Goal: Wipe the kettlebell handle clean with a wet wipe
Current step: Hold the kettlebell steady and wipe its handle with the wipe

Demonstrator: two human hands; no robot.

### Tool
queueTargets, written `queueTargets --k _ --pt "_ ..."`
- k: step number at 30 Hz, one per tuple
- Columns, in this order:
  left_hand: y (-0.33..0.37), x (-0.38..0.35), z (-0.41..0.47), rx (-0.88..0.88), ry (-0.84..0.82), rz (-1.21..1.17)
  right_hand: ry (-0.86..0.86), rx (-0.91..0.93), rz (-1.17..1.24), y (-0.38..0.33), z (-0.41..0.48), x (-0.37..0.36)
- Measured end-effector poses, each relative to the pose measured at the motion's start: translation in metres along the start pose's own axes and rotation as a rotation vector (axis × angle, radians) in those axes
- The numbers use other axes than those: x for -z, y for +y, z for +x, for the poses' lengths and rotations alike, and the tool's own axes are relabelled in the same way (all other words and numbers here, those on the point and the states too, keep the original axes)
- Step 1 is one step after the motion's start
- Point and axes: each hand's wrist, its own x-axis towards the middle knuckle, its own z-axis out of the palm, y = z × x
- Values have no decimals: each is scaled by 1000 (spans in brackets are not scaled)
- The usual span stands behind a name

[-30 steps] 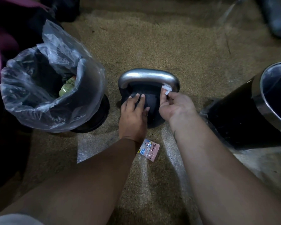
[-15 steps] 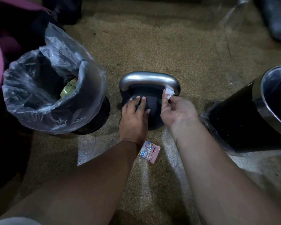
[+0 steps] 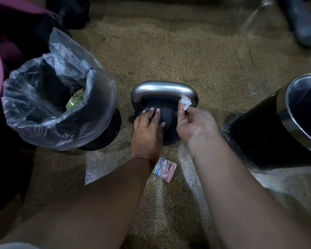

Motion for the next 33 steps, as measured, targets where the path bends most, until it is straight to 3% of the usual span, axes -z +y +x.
queueTargets --k 33 --pt "-3 -6 -1 -27 54 3 73 -13 99 1 7 -8"
